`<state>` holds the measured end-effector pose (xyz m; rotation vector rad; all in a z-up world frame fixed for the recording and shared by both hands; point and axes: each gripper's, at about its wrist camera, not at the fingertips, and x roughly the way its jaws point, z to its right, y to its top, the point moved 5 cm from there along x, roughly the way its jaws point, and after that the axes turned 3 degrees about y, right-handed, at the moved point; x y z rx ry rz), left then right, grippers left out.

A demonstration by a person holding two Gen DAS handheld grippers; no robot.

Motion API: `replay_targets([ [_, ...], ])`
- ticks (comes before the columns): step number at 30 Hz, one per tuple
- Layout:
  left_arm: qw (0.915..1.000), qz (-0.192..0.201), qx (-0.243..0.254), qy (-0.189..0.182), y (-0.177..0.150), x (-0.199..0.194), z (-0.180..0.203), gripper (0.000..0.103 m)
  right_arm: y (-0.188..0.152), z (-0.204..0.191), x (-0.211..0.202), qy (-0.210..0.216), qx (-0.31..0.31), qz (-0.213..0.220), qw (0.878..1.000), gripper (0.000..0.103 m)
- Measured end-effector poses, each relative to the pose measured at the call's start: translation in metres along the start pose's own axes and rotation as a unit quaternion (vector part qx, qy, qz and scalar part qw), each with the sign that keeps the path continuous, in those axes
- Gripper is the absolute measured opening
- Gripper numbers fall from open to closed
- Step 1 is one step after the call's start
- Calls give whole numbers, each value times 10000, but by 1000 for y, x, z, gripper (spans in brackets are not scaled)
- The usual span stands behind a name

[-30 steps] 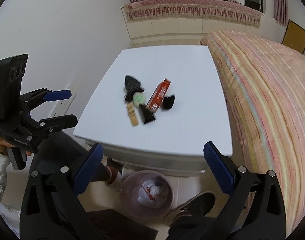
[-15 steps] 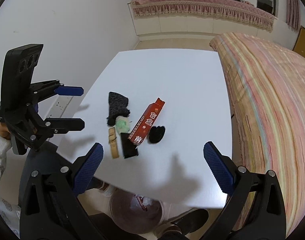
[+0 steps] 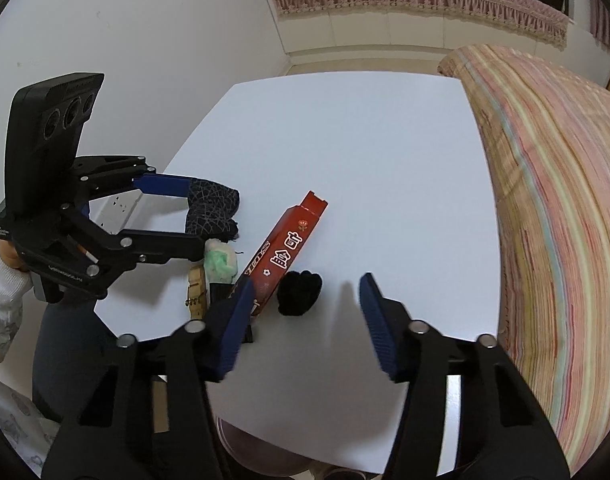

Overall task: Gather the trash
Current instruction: 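Grasp the black mesh cloth with the left tool while the right tool grasps the black cap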

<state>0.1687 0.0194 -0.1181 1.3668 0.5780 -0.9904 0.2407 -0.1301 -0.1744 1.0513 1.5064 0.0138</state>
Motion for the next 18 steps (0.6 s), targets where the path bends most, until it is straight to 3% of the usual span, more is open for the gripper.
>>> replay_targets([
  [8,10000,-14,-9,47,-5,-1,-2,52,-2,-3,6,48,-62,-62,9999,15],
  [18,9997,139,-102,170,-6,-12,-3,49,-2,-5,-4,-64,-19,71,10000,10],
])
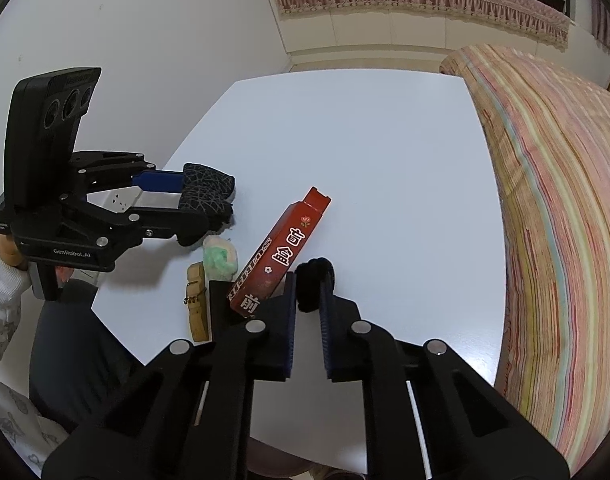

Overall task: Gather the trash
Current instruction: 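Grasp the black mesh cloth with the left tool while the right tool grasps the black cap, then lower the cloth and cap into the wastebasket and open both tools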

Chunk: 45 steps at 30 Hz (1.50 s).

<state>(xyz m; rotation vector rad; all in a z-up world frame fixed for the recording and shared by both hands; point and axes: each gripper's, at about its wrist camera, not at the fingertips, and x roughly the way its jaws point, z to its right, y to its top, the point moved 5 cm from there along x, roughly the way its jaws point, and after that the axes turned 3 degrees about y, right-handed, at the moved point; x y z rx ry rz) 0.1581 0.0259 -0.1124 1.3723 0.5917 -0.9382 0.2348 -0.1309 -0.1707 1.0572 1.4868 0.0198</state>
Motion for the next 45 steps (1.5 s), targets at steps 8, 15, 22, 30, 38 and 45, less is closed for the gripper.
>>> replay_targets([
  [8,9998,194,17,94,0,-30,13,49,-6,-19,-30,-72,-39,200,9998,10],
  [15,9992,380,20,79,-8,-62,33,49,-21,-43,-61,-143,-54,402,9991,10],
  [22,9987,506,24,14,-29,-87,59,49,-47,-71,-92,-183,-49,591,9981,10],
  [30,9985,538,65,-98,-59,-104,90,49,-84,-95,-110,-128,-12,607,9981,10],
  [38,9985,506,122,-177,-84,-108,111,49,-116,-109,-119,-157,2,560,9983,10],
  [45,9988,402,147,-219,-107,-105,125,49,-134,-114,-118,-167,47,497,9986,10],
])
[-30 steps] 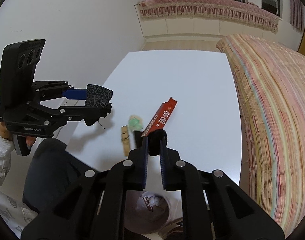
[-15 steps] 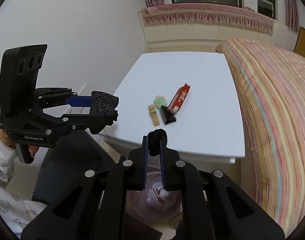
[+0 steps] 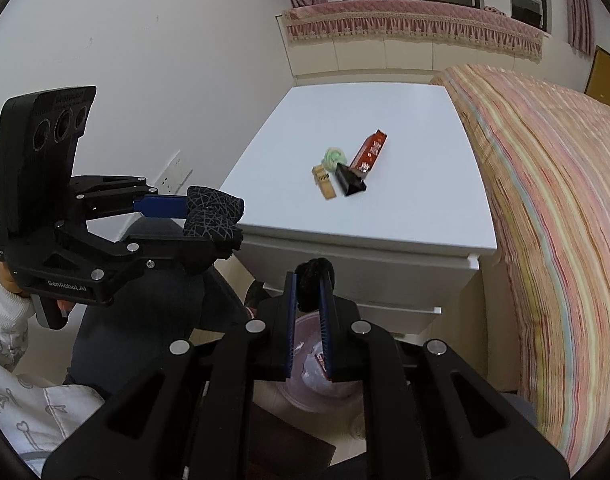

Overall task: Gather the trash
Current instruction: 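Lower the cloth and cap into the wastebasket and open both tools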

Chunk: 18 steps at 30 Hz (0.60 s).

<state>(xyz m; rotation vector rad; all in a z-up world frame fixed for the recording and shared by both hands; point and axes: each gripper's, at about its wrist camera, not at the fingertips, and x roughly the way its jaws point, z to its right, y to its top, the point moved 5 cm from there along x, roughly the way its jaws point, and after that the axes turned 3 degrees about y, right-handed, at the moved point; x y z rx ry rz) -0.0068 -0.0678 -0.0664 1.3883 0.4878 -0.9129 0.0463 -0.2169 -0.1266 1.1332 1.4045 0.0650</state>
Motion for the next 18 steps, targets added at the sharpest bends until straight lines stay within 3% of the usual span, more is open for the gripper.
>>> replay_targets([
  [18,9999,-152,15,-55,-15,0,8,49,-10,-5,8,78,-17,-160,9998,11],
])
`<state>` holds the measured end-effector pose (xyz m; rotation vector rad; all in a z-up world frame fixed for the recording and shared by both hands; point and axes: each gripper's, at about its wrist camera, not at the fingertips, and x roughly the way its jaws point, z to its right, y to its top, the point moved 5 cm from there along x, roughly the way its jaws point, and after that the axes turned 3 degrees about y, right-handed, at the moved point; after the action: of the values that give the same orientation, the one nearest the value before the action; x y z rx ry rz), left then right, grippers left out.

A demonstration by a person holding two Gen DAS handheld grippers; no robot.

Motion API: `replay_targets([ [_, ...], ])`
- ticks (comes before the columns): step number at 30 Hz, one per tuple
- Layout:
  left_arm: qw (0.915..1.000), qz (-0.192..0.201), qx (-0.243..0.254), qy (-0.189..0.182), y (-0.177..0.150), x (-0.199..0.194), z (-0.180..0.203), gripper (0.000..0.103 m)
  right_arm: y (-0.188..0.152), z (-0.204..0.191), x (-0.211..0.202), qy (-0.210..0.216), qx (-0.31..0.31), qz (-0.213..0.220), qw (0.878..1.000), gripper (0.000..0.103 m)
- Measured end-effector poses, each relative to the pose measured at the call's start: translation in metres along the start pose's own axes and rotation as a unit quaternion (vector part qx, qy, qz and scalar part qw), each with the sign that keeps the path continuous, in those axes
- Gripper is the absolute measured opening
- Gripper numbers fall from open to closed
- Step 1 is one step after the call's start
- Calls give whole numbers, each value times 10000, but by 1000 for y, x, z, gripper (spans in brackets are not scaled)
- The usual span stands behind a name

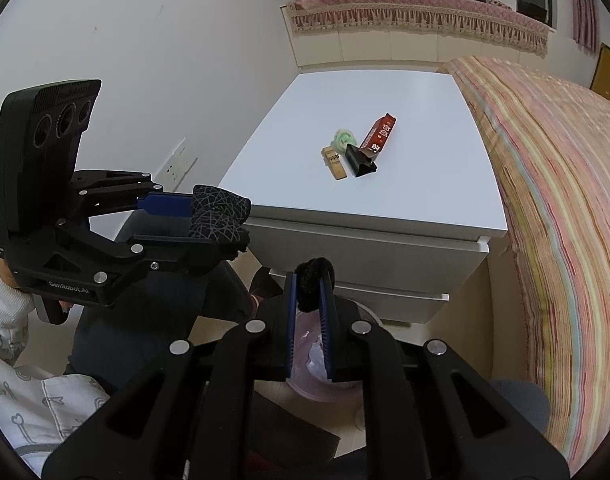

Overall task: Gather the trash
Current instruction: 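Lower the cloth and cap into the wastebasket and open both tools, then move both tools back over the table toward the red box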

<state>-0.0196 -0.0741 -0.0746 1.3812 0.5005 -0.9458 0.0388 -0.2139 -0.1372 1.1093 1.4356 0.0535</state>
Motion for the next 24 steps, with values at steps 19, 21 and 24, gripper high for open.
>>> replay_targets([
  [19,9992,139,-274,269,0,1,-20,95,-3,18,6,-78,386,-22,9992,93],
  [21,9990,160,-294,297,1,0,-21,95,-3,19,7,-98,423,-30,9991,95],
  [24,9988,171,-315,332,1,-2,-23,95,-4,21,8,-126,484,-71,9987,97],
])
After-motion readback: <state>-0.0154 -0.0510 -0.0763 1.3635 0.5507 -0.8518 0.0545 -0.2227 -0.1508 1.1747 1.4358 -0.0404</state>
